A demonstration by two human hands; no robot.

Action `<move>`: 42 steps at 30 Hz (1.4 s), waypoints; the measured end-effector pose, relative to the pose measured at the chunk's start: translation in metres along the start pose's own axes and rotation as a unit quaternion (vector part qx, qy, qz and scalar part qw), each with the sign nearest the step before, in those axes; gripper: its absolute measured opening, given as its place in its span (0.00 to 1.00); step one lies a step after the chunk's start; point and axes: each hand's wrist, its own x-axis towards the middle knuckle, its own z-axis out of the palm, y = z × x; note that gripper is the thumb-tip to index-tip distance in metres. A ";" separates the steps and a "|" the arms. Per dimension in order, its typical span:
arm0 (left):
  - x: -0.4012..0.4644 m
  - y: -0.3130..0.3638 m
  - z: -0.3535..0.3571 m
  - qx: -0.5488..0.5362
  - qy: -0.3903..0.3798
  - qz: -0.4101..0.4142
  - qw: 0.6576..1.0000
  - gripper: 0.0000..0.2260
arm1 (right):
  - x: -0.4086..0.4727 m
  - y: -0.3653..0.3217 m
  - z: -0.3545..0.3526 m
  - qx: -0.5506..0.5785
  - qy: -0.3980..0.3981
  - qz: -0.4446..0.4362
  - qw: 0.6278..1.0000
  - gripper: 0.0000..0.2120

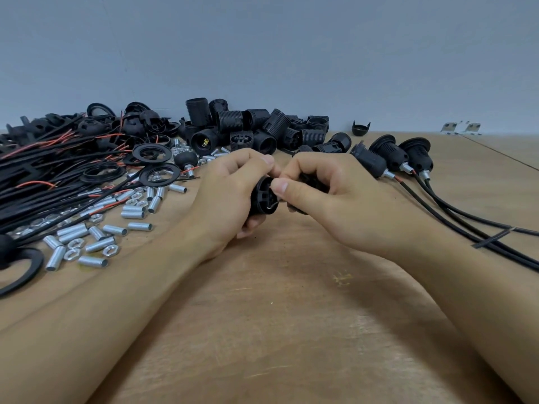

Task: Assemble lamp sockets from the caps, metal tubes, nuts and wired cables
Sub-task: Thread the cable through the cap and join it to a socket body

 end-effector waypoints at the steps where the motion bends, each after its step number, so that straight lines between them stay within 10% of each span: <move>1: 0.000 0.000 0.000 0.009 0.002 -0.002 1.000 0.19 | 0.000 0.001 0.001 -0.012 0.011 -0.006 1.000 0.10; 42: 0.004 -0.001 -0.007 -0.024 -0.067 -0.097 0.993 0.12 | 0.001 -0.004 -0.001 0.037 -0.060 0.086 0.994 0.07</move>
